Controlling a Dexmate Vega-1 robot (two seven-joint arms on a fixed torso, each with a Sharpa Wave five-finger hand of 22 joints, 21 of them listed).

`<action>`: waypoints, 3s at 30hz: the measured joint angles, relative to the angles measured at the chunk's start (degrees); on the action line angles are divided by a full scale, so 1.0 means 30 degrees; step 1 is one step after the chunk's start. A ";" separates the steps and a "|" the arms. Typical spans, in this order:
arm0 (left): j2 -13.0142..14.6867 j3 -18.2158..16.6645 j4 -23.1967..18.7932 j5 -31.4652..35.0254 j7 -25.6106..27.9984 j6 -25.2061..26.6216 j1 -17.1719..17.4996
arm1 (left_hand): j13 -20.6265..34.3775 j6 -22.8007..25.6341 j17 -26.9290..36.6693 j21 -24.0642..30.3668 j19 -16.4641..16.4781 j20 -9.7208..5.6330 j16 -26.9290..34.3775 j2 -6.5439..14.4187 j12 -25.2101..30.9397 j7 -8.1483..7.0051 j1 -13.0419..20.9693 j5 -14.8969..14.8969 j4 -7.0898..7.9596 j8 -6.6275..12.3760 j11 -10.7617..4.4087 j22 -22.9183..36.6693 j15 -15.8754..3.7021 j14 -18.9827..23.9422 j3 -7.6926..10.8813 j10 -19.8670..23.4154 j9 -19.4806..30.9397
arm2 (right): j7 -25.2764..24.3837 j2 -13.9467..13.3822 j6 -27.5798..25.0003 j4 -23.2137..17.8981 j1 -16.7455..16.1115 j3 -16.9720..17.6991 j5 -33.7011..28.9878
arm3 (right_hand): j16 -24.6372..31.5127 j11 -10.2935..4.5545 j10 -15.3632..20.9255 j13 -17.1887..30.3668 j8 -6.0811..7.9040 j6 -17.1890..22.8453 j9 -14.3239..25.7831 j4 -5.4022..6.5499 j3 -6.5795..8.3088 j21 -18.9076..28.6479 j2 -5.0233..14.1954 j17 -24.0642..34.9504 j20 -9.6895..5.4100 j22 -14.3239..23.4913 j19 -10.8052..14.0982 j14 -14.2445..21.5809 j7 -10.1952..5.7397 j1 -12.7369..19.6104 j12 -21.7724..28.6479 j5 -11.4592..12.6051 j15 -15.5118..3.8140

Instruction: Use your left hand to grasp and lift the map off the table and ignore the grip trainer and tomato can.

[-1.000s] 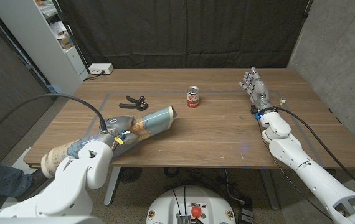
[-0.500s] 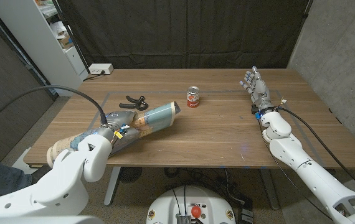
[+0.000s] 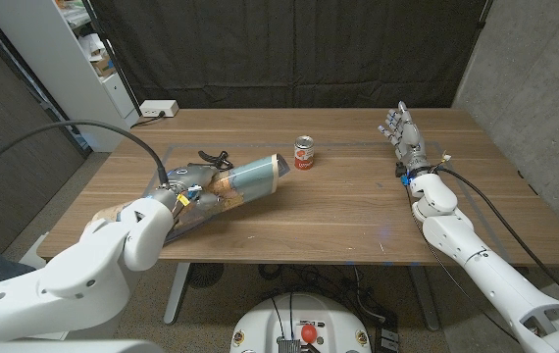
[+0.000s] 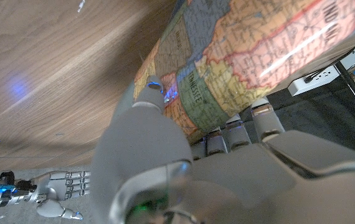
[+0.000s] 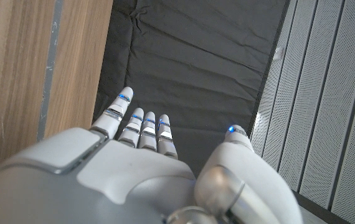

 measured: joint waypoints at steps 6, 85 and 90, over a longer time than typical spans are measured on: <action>0.0505 -0.0084 -0.0152 -0.0938 0.0249 -0.0027 -0.0462 | 0.0000 -0.0001 0.0000 0.0000 0.0001 0.0001 0.0001 0.0000 -0.0051 0.0000 0.0000 0.0000 0.0000 0.0000 0.0054 0.0000 0.0000 0.0000 0.0000 0.0057 -0.0001 | -0.0016 0.0053 0.0027 0.0132 0.0120 0.0000 -0.0011 | 0.0000 0.0000 0.0000 -0.0002 0.0000 0.0000 0.0000 0.0000 0.0000 0.0000 0.0000 0.0000 0.0000 0.0001 0.0000 -0.0001 0.0000 0.0000 0.0000 0.0000 0.0000; 0.0007 -0.9130 0.0614 -0.3723 -0.1732 -0.5731 0.3285 | 0.0011 0.0440 0.0000 -0.0488 -0.0134 -0.0002 -0.0291 0.0081 -0.0367 0.0036 0.0081 0.0001 -0.0029 -0.0298 -0.0075 0.0011 -0.0104 0.0104 -0.0296 0.0400 -0.0005 | -0.1070 -0.0035 0.0166 -0.0889 -0.0381 0.0417 -0.0391 | 0.0000 -0.0032 0.0173 -0.0007 0.0000 0.0000 0.0000 -0.0108 -0.0107 -0.0147 0.0099 0.0000 0.0105 -0.0001 0.0105 0.0035 0.0001 0.0101 0.0000 0.0000 0.0039; -0.0425 -0.9222 0.0468 -0.3062 -0.2310 -0.5847 0.3229 | 0.0053 0.0498 0.0000 -0.0487 -0.0133 -0.0002 -0.0291 0.0080 -0.0367 -0.0023 0.0079 0.0001 -0.0029 -0.0321 -0.0075 0.0011 -0.0104 0.0104 -0.0296 0.0400 -0.0008 | -0.0996 0.0000 0.0168 -0.0790 -0.0308 0.0399 -0.0384 | 0.0000 -0.0032 0.0172 -0.0008 0.0000 0.0037 0.0000 -0.0108 -0.0107 -0.0147 0.0099 0.0000 0.0104 0.0000 0.0105 0.0085 0.0037 0.0101 0.0000 0.0000 -0.0012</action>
